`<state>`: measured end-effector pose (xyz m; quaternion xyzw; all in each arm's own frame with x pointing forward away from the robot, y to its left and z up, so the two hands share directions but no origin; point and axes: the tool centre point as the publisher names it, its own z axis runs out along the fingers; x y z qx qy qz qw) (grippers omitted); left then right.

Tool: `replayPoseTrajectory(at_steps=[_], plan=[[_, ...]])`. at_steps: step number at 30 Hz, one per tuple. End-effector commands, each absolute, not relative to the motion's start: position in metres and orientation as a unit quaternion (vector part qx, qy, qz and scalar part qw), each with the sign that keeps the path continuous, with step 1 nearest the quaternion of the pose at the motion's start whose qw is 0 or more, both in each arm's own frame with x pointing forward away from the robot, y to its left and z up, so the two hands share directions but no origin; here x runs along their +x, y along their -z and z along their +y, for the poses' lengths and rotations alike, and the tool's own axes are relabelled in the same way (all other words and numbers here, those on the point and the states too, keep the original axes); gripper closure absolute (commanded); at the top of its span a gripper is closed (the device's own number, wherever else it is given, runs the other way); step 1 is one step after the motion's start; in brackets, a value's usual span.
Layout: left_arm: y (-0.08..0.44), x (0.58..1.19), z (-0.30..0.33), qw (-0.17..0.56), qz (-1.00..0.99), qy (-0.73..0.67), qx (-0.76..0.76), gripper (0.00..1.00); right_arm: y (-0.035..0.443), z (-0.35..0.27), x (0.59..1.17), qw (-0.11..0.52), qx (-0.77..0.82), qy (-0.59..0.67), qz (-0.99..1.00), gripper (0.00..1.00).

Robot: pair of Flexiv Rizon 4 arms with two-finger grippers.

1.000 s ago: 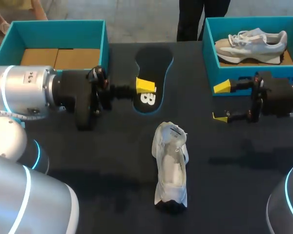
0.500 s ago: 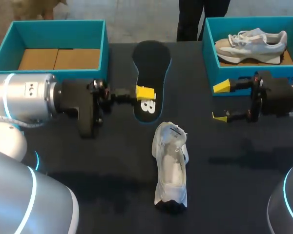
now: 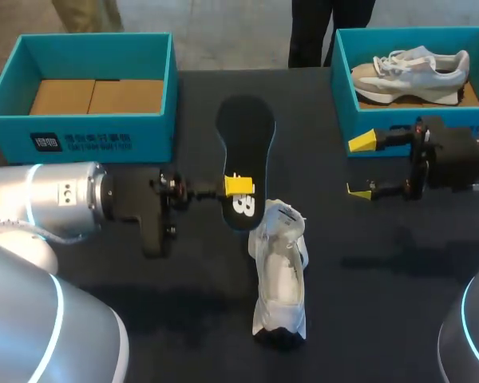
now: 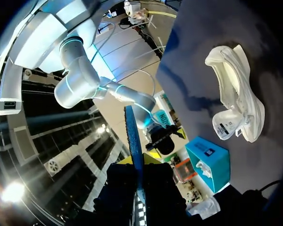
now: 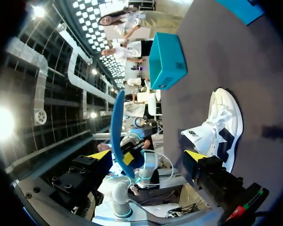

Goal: Take the shoe out of the shoebox, open the shoe tongue, remove and reinsert the insole, then place the shoe into the shoebox

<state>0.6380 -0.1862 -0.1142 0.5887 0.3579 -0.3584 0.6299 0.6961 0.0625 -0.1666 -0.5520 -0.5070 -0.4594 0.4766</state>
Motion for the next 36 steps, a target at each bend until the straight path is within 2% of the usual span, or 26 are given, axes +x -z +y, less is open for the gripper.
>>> replayPoseTrajectory(at_steps=[1, 22, 36], plan=[[0.123, 0.644, -0.189, 0.633, 0.353, 0.359, 0.588, 1.0, 0.167, 0.064, 0.696, 0.476, -0.553, 0.459, -0.507, 0.0], [0.141, 0.654, -0.206, 0.636, 0.335, 0.342, 0.605, 1.0, 0.167, 0.064, 0.696, 0.476, -0.553, 0.459, -0.507, 0.0], [0.141, 0.654, -0.206, 0.636, 0.335, 0.342, 0.605, 1.0, 0.149, 0.109, 0.716, 0.472, -0.539, 0.466, -0.52, 0.0]])
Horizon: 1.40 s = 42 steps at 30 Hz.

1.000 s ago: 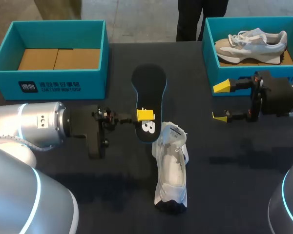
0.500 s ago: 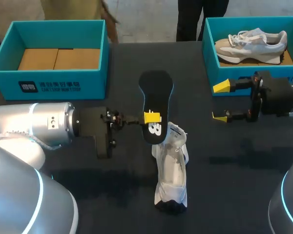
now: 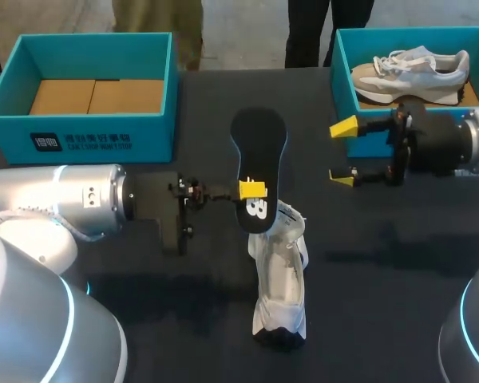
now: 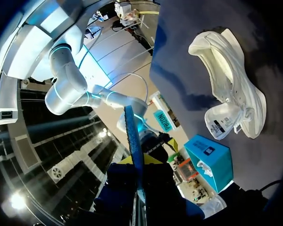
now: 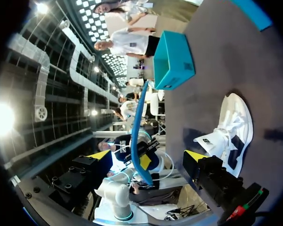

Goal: Take the shoe out of the shoebox, open the shoe tongue, remove and reinsert the insole, then place the shoe into the shoebox

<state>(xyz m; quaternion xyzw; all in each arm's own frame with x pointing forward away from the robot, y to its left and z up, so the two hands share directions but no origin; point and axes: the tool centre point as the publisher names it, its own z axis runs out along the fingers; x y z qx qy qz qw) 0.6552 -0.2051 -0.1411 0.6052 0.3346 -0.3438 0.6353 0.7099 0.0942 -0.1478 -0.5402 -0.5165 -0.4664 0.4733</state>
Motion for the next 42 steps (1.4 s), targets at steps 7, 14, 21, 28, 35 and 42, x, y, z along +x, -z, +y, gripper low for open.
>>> replayPoseTrajectory(at_steps=[7, 14, 21, 28, 35, 42], plan=[[0.141, 0.654, -0.206, 0.636, 0.335, 0.342, 0.605, 1.0, 0.145, 0.124, 0.712, 0.464, -0.53, 0.479, -0.524, 0.0], [0.141, 0.654, -0.206, 0.636, 0.335, 0.342, 0.605, 1.0, 0.138, 0.138, 0.702, 0.456, -0.524, 0.483, -0.534, 0.0], [0.141, 0.654, -0.206, 0.636, 0.335, 0.342, 0.605, 1.0, 0.133, 0.157, 0.694, 0.446, -0.533, 0.476, -0.539, 0.0], [0.141, 0.654, -0.206, 0.636, 0.335, 0.342, 0.605, 1.0, 0.134, 0.173, 0.687, 0.448, -0.534, 0.475, -0.537, 0.31], [0.141, 0.654, -0.206, 0.636, 0.335, 0.342, 0.605, 1.0, 0.136, 0.186, 0.684, 0.455, -0.533, 0.473, -0.534, 0.38], [0.141, 0.654, -0.206, 0.636, 0.335, 0.342, 0.605, 1.0, 0.135, 0.195, 0.682, 0.458, -0.534, 0.473, -0.531, 0.51]])
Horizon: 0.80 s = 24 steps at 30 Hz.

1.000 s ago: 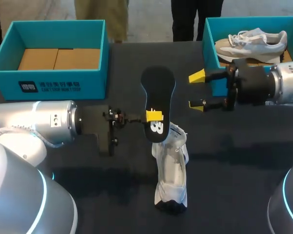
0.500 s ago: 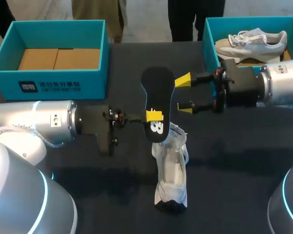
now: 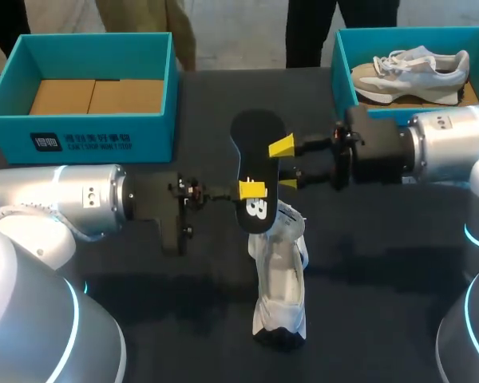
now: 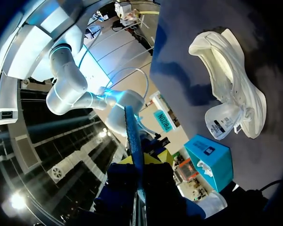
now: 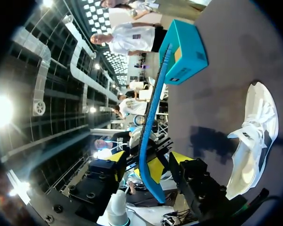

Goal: Take the shoe out of the shoebox, open the shoe tongue, remove and reinsert the insole, then place the shoe into the shoebox

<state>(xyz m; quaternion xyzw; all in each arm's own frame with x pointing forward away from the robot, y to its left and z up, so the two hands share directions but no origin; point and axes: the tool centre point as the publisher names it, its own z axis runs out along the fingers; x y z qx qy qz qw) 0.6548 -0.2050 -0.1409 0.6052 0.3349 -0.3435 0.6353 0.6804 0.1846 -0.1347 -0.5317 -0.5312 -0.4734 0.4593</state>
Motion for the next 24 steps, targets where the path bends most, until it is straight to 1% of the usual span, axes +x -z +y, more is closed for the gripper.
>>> replayPoseTrajectory(at_steps=[1, 3, 4, 14, 16, 19, 21, 24], plan=[[0.1411, 0.6538, -0.2061, 0.636, 0.335, 0.342, 0.605, 1.0, 0.1349, 0.1959, 0.6818, 0.458, -0.534, 0.473, -0.531, 0.52], [0.1411, 0.6538, -0.2061, 0.636, 0.335, 0.342, 0.605, 1.0, 0.135, 0.198, 0.6814, 0.457, -0.534, 0.473, -0.532, 0.59], [0.1411, 0.6538, -0.2061, 0.636, 0.335, 0.342, 0.605, 1.0, 0.135, 0.1987, 0.6814, 0.457, -0.534, 0.473, -0.531, 0.61], [0.1411, 0.6538, -0.2061, 0.636, 0.335, 0.342, 0.605, 1.0, 0.1347, 0.2006, 0.6811, 0.456, -0.537, 0.48, -0.523, 0.62], [0.1411, 0.6538, -0.2061, 0.636, 0.335, 0.342, 0.605, 1.0, 0.1345, 0.2016, 0.6813, 0.456, -0.538, 0.482, -0.52, 0.64], [0.1411, 0.6538, -0.2061, 0.636, 0.335, 0.342, 0.605, 1.0, 0.1333, 0.2026, 0.6814, 0.454, -0.539, 0.486, -0.517, 0.72], [0.1411, 0.6538, -0.2061, 0.636, 0.335, 0.342, 0.605, 1.0, 0.1325, 0.2027, 0.6814, 0.453, -0.539, 0.487, -0.516, 0.8], [0.1411, 0.6538, -0.2061, 0.636, 0.335, 0.342, 0.605, 1.0, 0.1316, 0.2027, 0.6813, 0.452, -0.54, 0.489, -0.515, 0.85]])
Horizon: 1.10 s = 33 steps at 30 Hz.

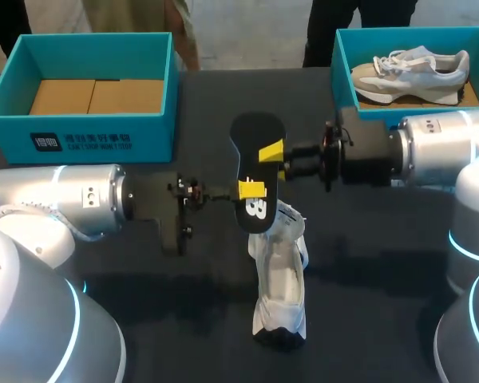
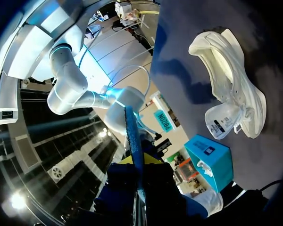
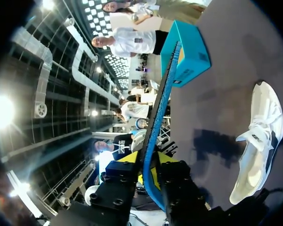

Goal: Take the shoe out of the shoebox, open the shoe tongue, remove and reinsert the insole, then place the shoe into the shoebox

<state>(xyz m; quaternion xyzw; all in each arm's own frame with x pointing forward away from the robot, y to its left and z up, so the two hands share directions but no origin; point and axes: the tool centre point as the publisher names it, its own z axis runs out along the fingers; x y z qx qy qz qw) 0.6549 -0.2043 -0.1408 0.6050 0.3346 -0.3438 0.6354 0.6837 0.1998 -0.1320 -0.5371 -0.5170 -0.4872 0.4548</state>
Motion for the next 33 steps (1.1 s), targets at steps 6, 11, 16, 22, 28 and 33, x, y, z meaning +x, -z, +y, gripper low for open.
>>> replayPoseTrajectory(at_steps=[6, 11, 16, 22, 28, 33], plan=[[0.141, 0.654, -0.206, 0.636, 0.335, 0.342, 0.605, 1.0, 0.131, 0.204, 0.681, 0.454, -0.537, 0.492, -0.514, 1.0], [0.141, 0.654, -0.206, 0.637, 0.336, 0.343, 0.604, 0.97, 0.132, 0.204, 0.68, 0.457, -0.532, 0.492, -0.516, 1.0], [0.138, 0.654, -0.203, 0.636, 0.34, 0.349, 0.599, 0.0, 0.133, 0.204, 0.68, 0.459, -0.528, 0.493, -0.517, 1.0], [0.13, 0.655, -0.188, 0.623, 0.359, 0.35, 0.6, 0.0, 0.14, 0.2, 0.68, 0.462, -0.524, 0.493, -0.52, 1.0], [0.123, 0.659, -0.165, 0.607, 0.382, 0.346, 0.604, 0.0, 0.154, 0.193, 0.682, 0.469, -0.513, 0.495, -0.521, 1.0], [0.122, 0.662, -0.146, 0.592, 0.403, 0.339, 0.61, 0.0, 0.164, 0.19, 0.682, 0.474, -0.51, 0.495, -0.52, 1.0]])
